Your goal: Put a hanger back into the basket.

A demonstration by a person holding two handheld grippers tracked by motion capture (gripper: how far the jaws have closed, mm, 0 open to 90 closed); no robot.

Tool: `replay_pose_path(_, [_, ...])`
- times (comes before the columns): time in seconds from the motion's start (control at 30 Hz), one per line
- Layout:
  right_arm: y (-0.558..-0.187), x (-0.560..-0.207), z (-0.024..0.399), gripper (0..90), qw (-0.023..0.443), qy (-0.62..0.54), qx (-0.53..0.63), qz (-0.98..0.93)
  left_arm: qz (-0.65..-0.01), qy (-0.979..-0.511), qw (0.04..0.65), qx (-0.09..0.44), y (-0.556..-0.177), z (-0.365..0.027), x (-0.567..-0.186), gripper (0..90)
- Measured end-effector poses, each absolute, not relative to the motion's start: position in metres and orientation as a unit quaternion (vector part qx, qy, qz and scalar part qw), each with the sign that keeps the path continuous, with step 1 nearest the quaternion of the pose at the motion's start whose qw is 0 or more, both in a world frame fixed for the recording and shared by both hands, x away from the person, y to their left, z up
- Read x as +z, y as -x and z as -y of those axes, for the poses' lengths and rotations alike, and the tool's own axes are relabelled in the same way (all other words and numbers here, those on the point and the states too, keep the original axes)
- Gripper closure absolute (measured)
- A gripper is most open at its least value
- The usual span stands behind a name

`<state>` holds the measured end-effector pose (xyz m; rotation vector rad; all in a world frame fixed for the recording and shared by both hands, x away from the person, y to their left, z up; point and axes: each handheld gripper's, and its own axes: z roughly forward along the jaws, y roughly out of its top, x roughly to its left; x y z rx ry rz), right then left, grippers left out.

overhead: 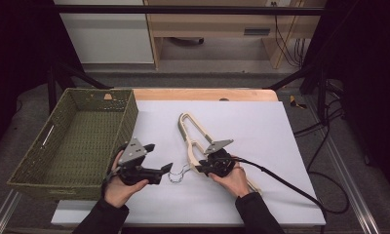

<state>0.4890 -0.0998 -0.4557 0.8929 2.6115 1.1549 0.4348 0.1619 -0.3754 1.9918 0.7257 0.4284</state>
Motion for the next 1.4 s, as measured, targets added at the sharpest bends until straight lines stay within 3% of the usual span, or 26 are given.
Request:
replay_pose_path(0.07, [-0.488,-0.454,0.101,72.4,0.076,-0.297,0.385,-0.87,-0.292,-0.823,0.458,0.163,-0.442,-0.15,-0.381,19.6])
replay_pose_path(0.2, [-0.488,-0.452,0.103,72.4,0.076,-0.293,0.386,-0.872,-0.293,-0.849,0.419,0.132,-0.463,-0.128,-0.4,34.4])
replay_pose_path(0.5, [-0.488,-0.453,0.102,72.4,0.076,-0.296,0.385,-0.871,-0.297,-0.879,0.362,0.092,-0.486,-0.107,-0.424,57.7])
replay_pose_path(1.13, [-0.487,-0.453,0.102,72.4,0.079,-0.29,0.381,-0.874,-0.264,-0.903,0.325,0.091,-0.489,-0.093,-0.435,86.5])
replay_pose_path(1.4, [-0.486,-0.454,0.101,72.3,0.08,-0.285,0.382,-0.875,-0.26,-0.905,0.32,0.103,-0.488,-0.092,-0.434,88.4])
